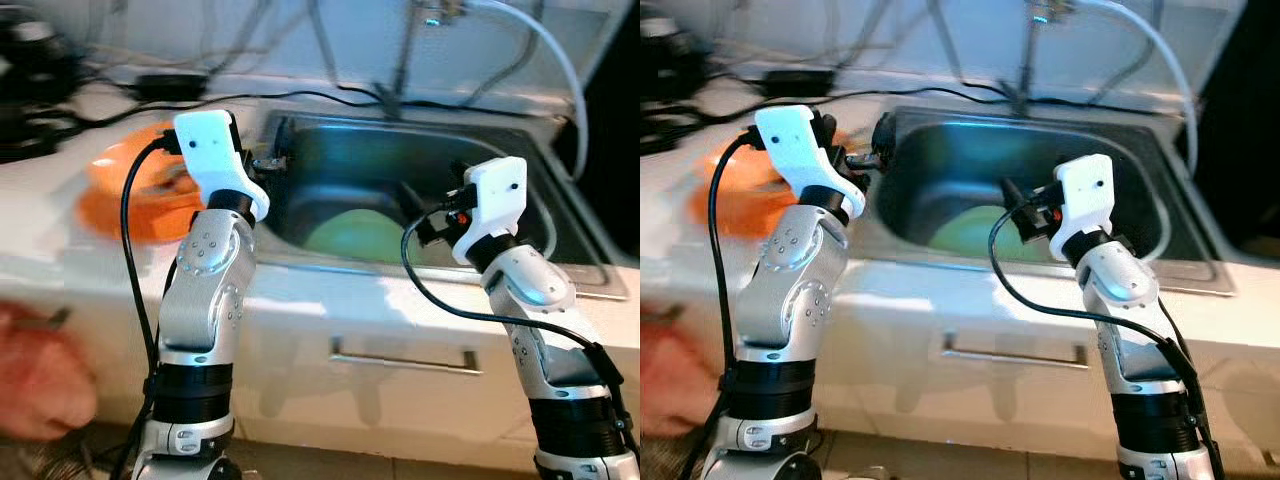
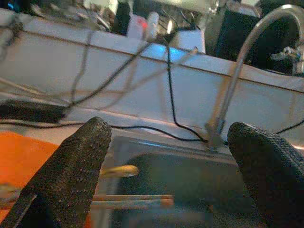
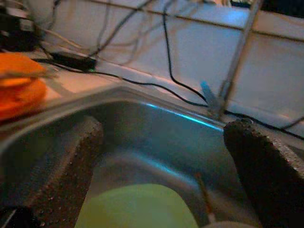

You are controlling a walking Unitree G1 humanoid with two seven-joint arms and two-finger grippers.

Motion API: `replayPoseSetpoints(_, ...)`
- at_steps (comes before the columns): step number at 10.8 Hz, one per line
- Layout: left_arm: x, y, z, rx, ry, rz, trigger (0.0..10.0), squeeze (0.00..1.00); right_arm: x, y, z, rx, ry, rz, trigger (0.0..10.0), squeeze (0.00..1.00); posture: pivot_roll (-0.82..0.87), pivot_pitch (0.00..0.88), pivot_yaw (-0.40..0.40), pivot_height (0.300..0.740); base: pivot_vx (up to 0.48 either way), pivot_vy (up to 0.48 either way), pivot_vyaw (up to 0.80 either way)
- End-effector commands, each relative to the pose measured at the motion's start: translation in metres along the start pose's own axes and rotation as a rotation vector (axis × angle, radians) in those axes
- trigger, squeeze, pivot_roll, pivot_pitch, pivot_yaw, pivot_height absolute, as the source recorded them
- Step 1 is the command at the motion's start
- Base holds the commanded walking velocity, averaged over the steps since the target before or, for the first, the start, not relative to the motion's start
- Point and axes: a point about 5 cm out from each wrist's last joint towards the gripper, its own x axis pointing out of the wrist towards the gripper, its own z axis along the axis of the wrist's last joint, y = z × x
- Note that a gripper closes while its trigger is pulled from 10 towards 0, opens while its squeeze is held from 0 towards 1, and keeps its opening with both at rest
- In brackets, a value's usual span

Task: Kitchen organization

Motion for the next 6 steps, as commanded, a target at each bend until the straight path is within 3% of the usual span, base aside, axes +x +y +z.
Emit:
replayPoseSetpoints(1, -0.001, -0.002, 0.003, 0.021, -0.024, -0.003, 10.0, 0.00, -0.002, -0.001, 0.003, -0.003, -0.005, 0.006, 10.0, 0.00, 0.09, 0.041, -0.010, 0.740, 0.000, 0.000, 0.00)
replayPoseSetpoints(4, -0.004, 0.005, -0.010, 0.069, 0.017, 0.026, 10.0, 0.00, -0.002, 0.000, 0.004, 0.028, -0.001, 0.024, 10.0, 0.00, 0.09, 0.044, -0.012, 0.740, 0.000, 0.000, 0.00)
replayPoseSetpoints(6, -0.005, 0.003, -0.025, 0.128, 0.076, -0.014, 10.0, 0.00, -0.002, 0.009, 0.001, 0.143, 0.038, 0.070, 10.0, 0.00, 0.09, 0.048, -0.008, 0.740, 0.000, 0.000, 0.00)
